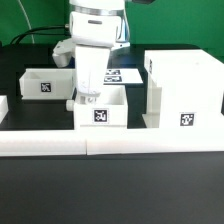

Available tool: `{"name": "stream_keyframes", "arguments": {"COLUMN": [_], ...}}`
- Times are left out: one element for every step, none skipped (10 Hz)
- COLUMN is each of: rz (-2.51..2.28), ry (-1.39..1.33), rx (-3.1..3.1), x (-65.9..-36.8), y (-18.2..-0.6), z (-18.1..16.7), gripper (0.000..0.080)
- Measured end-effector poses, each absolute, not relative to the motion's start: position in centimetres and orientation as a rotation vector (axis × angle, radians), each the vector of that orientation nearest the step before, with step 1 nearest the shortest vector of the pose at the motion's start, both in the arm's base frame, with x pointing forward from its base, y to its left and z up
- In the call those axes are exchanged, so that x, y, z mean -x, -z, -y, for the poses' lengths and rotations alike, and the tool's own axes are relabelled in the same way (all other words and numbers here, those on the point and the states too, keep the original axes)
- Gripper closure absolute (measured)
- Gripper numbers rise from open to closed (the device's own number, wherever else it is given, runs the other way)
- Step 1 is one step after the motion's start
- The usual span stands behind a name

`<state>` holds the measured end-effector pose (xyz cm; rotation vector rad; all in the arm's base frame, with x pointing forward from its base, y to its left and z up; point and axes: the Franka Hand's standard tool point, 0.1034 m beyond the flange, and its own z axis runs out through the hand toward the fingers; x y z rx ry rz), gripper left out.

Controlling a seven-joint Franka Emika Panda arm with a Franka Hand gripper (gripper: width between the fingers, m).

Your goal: Assemble drawer

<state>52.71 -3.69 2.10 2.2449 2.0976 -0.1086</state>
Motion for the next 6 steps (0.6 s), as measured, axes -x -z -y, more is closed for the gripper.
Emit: {"name": "stream_keyframes", "arguments": {"rz": [-2.094, -2.089, -2.084, -2.079, -2.074, -2.079], "ry": [0.091, 0.093, 0.093, 0.093, 0.090, 0.082], "rx": [-2.237, -2.243, -2.248, -2.253, -2.257, -2.251], "x": [-53.0, -52.9, -52.9, -52.8, -53.0, -53.3], "y": [-2.1, -2.1, -2.1, -2.1, -2.0, -2.0], "z": [3.2, 3.5, 3.5, 3.5, 3.1, 2.4], "gripper": [0.0757, 0.0757, 0.0757, 0.0757, 0.0757, 0.0757]}}
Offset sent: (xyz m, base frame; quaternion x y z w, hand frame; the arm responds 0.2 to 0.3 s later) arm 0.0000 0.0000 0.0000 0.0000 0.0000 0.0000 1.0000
